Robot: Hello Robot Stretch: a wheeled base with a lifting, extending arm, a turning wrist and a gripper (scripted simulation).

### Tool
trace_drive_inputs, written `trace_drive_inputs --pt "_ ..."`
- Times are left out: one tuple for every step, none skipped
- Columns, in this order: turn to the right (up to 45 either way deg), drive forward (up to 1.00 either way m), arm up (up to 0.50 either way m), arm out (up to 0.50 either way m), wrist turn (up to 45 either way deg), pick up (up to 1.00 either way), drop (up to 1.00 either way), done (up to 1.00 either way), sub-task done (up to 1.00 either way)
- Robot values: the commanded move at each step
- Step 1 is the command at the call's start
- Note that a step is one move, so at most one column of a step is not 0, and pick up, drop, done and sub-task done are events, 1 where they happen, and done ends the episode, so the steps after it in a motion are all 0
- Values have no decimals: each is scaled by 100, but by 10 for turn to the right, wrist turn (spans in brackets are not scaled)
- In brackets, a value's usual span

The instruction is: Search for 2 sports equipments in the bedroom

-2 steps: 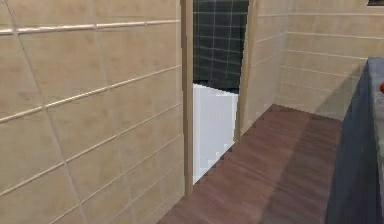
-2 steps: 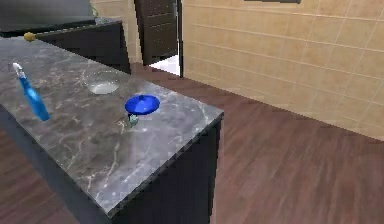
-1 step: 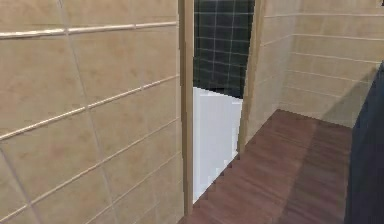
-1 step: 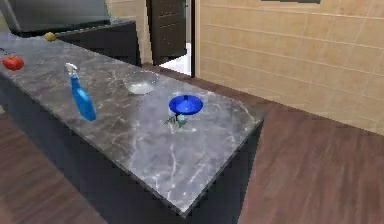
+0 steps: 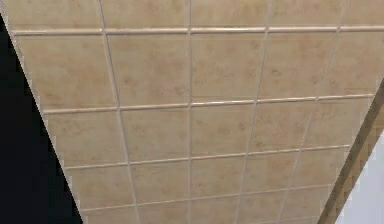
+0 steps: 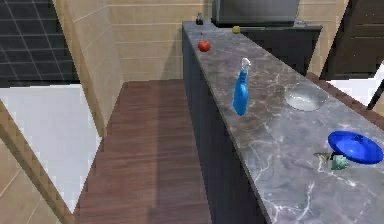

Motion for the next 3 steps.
trace_drive_inputs --pt "-30 0 0 0 0 0 0 0 0" --pt "0 5 0 0 0 0 0 0 0" --pt "450 0 0 0 0 0 0 0 0"
